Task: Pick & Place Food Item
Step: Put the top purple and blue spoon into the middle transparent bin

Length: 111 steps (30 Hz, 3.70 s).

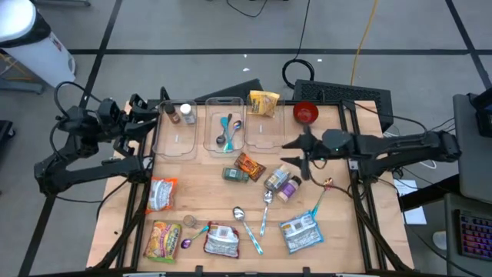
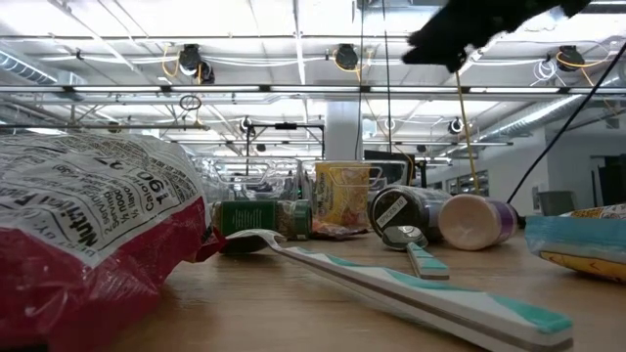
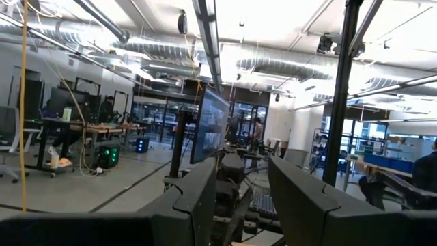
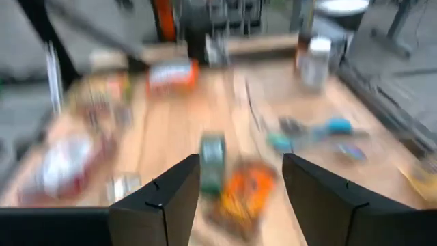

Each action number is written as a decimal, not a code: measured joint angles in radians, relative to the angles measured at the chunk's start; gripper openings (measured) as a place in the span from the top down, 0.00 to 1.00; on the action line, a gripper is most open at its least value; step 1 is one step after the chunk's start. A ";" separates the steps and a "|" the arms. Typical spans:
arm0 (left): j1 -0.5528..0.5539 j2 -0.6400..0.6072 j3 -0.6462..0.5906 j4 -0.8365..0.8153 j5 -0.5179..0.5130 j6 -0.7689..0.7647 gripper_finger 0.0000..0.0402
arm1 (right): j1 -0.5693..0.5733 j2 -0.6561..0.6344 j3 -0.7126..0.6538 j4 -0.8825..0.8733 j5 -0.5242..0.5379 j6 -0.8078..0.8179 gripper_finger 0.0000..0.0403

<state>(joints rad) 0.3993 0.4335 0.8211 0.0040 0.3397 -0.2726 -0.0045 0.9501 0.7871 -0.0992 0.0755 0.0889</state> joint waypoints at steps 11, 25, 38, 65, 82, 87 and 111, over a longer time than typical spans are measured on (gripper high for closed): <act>0.000 0.000 0.000 0.000 0.000 0.000 0.65 | 0.056 -0.086 0.240 -0.674 0.080 0.041 0.50; 0.000 0.000 0.000 0.000 0.000 0.000 0.65 | 0.065 -0.088 0.162 -0.969 0.076 0.384 0.50; 0.000 0.000 0.000 0.000 0.000 0.000 0.65 | 0.065 -0.088 -0.064 -0.986 -0.134 0.501 0.50; 0.000 0.000 0.000 0.000 0.000 0.000 0.65 | 0.065 -0.084 -0.297 -0.855 -0.201 0.607 0.60; 0.000 0.000 0.000 0.000 0.000 0.000 0.65 | 0.065 -0.084 -0.380 -0.689 -0.183 0.663 0.65; 0.000 0.000 0.000 0.000 0.000 0.000 0.65 | 0.064 -0.084 -0.386 -0.681 -0.179 0.677 0.75; 0.000 0.000 0.000 0.000 0.000 0.000 0.65 | 0.063 -0.092 -0.388 -0.442 -0.183 0.685 1.00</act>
<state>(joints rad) 0.3996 0.4339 0.8211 0.0038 0.3393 -0.2728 0.0589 0.8583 0.3988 -0.5414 -0.1074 0.7744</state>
